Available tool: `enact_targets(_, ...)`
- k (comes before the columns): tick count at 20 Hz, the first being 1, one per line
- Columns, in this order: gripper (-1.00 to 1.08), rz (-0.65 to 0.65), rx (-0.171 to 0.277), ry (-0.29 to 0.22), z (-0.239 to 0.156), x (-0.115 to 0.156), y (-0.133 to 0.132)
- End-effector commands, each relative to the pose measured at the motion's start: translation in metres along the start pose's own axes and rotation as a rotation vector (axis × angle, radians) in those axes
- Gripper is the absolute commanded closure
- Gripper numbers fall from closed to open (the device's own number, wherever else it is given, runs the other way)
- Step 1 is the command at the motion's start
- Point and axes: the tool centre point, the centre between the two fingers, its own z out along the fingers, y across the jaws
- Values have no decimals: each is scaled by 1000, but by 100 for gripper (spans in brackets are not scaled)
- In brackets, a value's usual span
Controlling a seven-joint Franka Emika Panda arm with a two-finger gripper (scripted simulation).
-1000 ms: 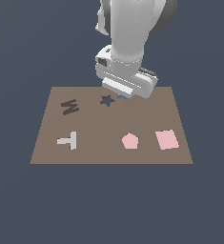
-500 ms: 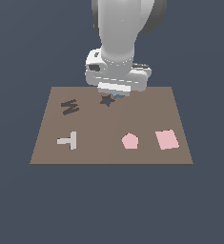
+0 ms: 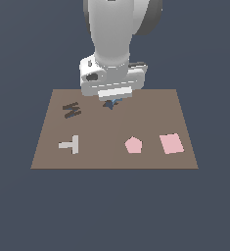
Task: Insert a designated object into the corresponding slot on a board.
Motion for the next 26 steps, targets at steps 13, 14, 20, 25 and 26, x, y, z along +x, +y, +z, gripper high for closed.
enact_targets(13,108,-295,0,-1,-1,12,17)
enact_targets(14,108,-305,0,-1,-1,13,17)
enact_targets(20,108,-336,0,-2,-1,14,18)
enact_targets(25,108,-334,0,-2,2,14,18)
enact_targets(26,108,-334,0,-2,4,14,18)
